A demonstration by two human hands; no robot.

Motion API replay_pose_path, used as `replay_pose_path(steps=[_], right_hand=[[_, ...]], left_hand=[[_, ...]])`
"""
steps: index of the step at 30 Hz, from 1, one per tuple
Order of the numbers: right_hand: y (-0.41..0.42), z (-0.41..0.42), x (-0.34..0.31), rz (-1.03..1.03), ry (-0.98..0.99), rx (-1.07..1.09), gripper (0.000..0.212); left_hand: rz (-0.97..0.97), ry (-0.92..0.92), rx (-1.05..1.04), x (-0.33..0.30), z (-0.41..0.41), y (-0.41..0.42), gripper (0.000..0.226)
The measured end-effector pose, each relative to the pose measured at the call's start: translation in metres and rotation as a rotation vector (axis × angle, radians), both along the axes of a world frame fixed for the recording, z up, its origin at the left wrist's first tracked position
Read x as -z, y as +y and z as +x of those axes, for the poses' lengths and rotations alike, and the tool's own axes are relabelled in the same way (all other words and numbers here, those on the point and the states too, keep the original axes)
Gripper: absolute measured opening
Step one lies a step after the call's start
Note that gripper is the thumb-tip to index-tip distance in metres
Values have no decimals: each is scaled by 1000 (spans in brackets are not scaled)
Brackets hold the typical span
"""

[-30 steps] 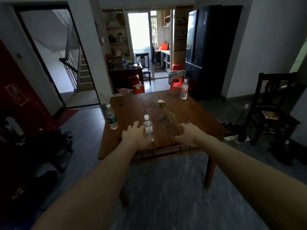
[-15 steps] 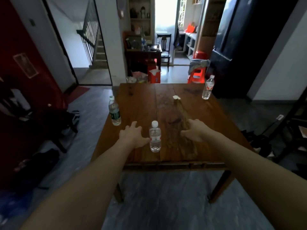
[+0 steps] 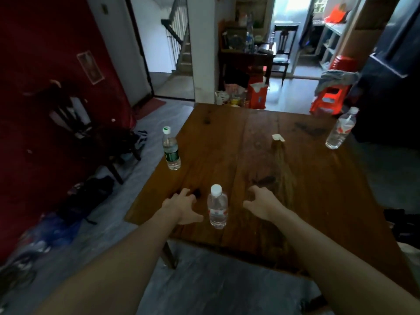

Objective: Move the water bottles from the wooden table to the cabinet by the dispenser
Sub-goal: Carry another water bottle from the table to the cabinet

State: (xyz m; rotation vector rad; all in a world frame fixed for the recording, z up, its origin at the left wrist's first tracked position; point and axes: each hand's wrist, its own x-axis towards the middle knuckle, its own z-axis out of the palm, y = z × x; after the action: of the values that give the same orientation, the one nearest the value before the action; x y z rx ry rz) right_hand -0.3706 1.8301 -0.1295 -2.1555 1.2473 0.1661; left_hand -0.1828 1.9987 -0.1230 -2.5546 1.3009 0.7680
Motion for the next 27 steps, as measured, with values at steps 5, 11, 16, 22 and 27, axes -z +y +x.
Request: replay_pose_path(steps=[5, 11, 16, 22, 27], right_hand=[[-25, 12, 24, 65, 11, -99, 71], [-24, 21, 54, 120, 46, -196, 69], [-22, 27, 70, 164, 46, -215, 67], [-6, 24, 93, 148, 20, -194, 68], [-1, 21, 101, 178, -41, -171, 63]], left_hand=[[-108, 101, -92, 21, -1, -9, 90], [-286, 333, -225, 52, -6, -15, 108], [-531, 455, -346, 74, -28, -29, 96], [-795, 574, -546, 94, -44, -29, 69], [-790, 532, -516, 87, -42, -30, 61]])
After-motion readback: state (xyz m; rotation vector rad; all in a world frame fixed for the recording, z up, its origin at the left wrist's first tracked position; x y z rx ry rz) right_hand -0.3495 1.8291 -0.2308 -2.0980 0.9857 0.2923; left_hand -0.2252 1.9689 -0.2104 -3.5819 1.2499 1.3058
